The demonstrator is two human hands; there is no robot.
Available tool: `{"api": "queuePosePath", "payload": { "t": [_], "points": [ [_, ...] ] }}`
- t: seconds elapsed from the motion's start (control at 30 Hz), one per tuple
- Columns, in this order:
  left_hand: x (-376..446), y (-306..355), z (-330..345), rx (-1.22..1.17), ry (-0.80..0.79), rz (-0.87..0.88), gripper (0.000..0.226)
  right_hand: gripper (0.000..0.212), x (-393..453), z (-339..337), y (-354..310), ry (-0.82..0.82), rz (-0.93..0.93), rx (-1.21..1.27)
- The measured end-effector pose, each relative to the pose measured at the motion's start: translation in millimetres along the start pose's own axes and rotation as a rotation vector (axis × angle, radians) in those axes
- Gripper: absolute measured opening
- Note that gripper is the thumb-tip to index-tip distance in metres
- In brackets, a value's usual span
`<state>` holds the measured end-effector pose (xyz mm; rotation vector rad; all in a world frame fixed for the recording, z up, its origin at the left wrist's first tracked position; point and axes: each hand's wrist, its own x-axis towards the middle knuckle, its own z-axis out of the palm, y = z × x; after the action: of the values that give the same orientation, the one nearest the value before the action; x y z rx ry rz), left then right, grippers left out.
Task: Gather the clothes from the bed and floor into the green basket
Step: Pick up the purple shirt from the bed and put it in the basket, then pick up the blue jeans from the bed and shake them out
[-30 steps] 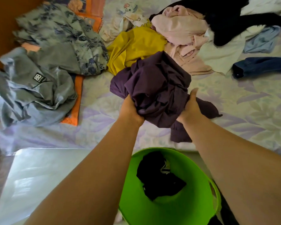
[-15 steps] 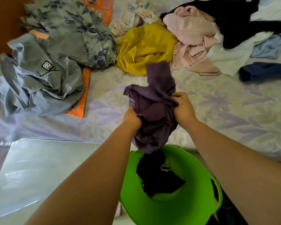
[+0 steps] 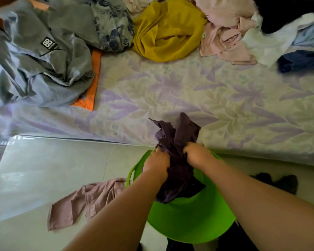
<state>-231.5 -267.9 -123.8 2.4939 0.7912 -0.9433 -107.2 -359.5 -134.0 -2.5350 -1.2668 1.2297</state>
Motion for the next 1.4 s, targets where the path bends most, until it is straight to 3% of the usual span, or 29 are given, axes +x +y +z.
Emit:
{"api": "queuePosePath", "payload": {
  "t": [0.23, 0.37, 0.53, 0.63, 0.77, 0.93, 1.17, 1.4],
  "points": [
    [-11.1, 0.7, 50.3, 0.089, -0.215, 0.054, 0.048, 0.033, -24.5, 57.4, 0.5, -0.267, 0.126, 0.004],
    [-10.9, 4.7, 81.7, 0.067, -0.232, 0.035, 0.045, 0.035, -21.6, 88.2, 11.8, -0.363, 0.169, -0.043],
    [-2.0, 10.5, 103.7, 0.127, -0.316, 0.077, 0.085, 0.031, -9.3, 94.5, 27.4, -0.595, 0.205, -0.13],
    [7.2, 21.8, 98.3, 0.084, -0.366, 0.12, 0.079, 0.036, -0.1, 85.4, 22.7, -0.541, 0.189, -0.078],
    [15.2, 28.5, 79.0, 0.085, -0.321, 0.117, 0.067, 0.01, 13.8, 70.5, 6.5, -0.525, 0.175, -0.123],
    [28.3, 34.6, 35.6, 0.077, -0.234, 0.12, 0.071, 0.03, 18.9, 35.4, 9.9, -0.463, 0.118, -0.117],
    [66.4, 69.5, -17.9, 0.016, -0.122, 0.126, 0.078, 0.031, 34.3, -21.6, 34.4, -0.165, 0.142, -0.004],
    [142.3, 164.1, -70.6, -0.093, 0.063, 0.098, 0.073, 0.026, 74.3, -98.4, 129.9, 0.164, 0.163, 0.006]
  ]
}}
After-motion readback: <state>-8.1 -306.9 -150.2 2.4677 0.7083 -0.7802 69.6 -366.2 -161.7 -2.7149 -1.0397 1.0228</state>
